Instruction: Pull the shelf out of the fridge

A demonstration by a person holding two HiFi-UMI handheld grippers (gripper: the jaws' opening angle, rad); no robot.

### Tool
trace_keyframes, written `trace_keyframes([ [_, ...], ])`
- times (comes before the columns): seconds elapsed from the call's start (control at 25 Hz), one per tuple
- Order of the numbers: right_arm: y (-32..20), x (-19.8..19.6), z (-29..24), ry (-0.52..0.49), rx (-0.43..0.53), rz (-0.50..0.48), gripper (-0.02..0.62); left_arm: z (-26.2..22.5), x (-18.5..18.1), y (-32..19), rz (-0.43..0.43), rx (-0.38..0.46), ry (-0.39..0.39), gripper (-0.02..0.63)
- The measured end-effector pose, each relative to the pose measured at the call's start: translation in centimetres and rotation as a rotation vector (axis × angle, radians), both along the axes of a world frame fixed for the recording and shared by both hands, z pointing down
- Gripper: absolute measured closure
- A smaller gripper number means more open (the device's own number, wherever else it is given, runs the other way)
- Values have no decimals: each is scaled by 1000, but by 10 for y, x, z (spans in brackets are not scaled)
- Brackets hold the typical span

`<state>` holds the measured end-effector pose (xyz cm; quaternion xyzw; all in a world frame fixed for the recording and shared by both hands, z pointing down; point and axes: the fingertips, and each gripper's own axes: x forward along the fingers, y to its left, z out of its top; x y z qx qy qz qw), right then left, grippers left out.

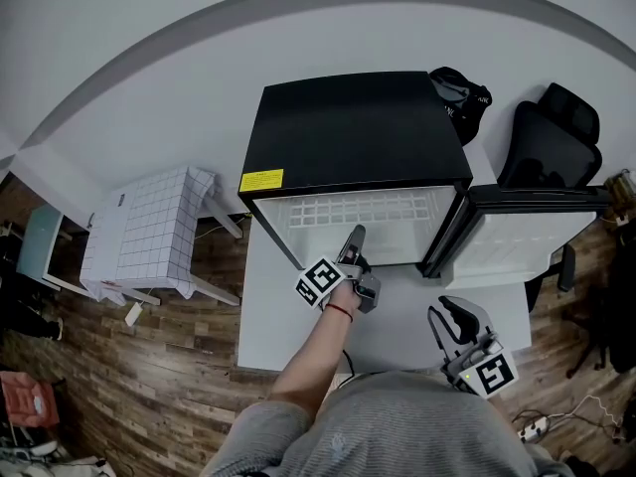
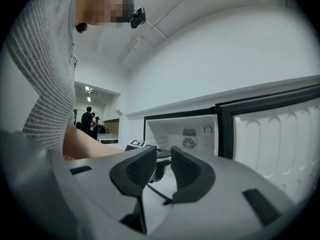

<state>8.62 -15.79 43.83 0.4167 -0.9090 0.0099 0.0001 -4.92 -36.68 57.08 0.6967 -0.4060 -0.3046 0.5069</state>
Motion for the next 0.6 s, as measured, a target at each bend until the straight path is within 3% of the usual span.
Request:
trace_keyframes([
  [0.6, -2, 14, 5, 14, -24, 39, 515, 17, -17, -54, -166, -51, 106, 430],
])
